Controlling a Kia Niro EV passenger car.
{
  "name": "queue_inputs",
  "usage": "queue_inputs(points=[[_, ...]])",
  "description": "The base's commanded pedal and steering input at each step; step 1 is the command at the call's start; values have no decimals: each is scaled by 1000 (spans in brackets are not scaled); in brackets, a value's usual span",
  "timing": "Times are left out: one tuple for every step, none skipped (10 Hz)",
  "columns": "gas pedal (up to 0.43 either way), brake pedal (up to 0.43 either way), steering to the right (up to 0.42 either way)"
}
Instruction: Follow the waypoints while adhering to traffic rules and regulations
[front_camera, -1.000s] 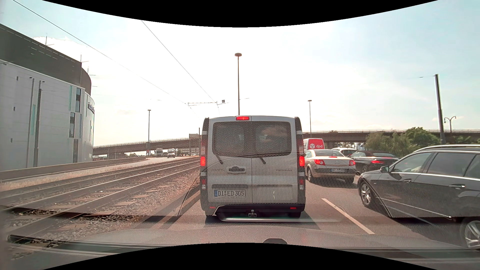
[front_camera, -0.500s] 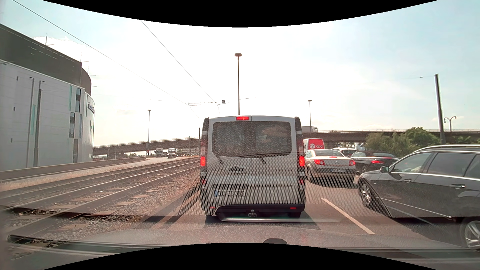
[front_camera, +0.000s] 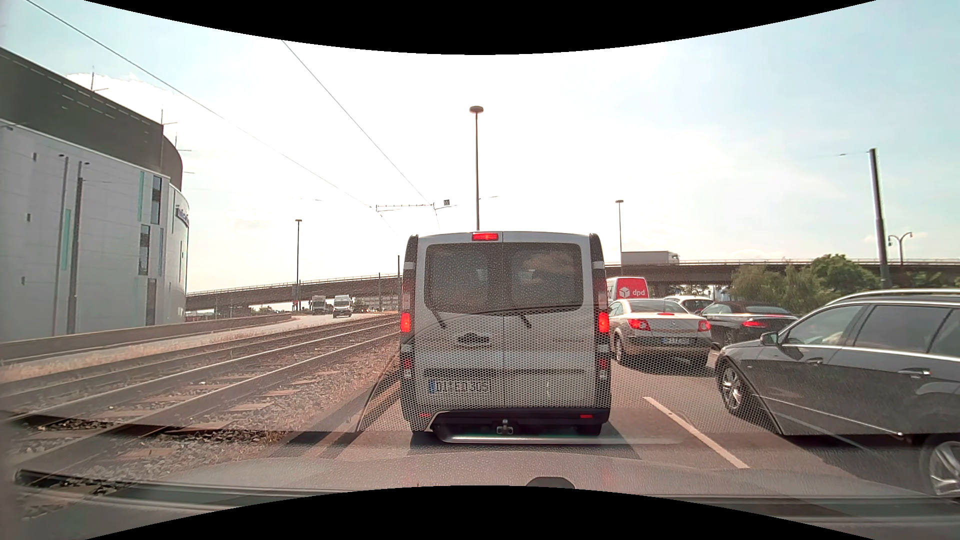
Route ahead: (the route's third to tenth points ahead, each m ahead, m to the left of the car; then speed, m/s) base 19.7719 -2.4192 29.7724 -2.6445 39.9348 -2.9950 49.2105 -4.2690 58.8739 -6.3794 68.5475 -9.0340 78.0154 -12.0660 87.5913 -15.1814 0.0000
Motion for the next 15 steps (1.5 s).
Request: queue_inputs(points=[[0,250,-3],[0,244,-3],[0,250,-3],[0,250,-3],[0,250,-3],[0,250,-3],[0,250,-3],[0,250,-3],[0,250,-3],[0,250,-3],[0,250,-3],[0,250,-3],[0,250,-3],[0,244,-3],[0,250,-3]])
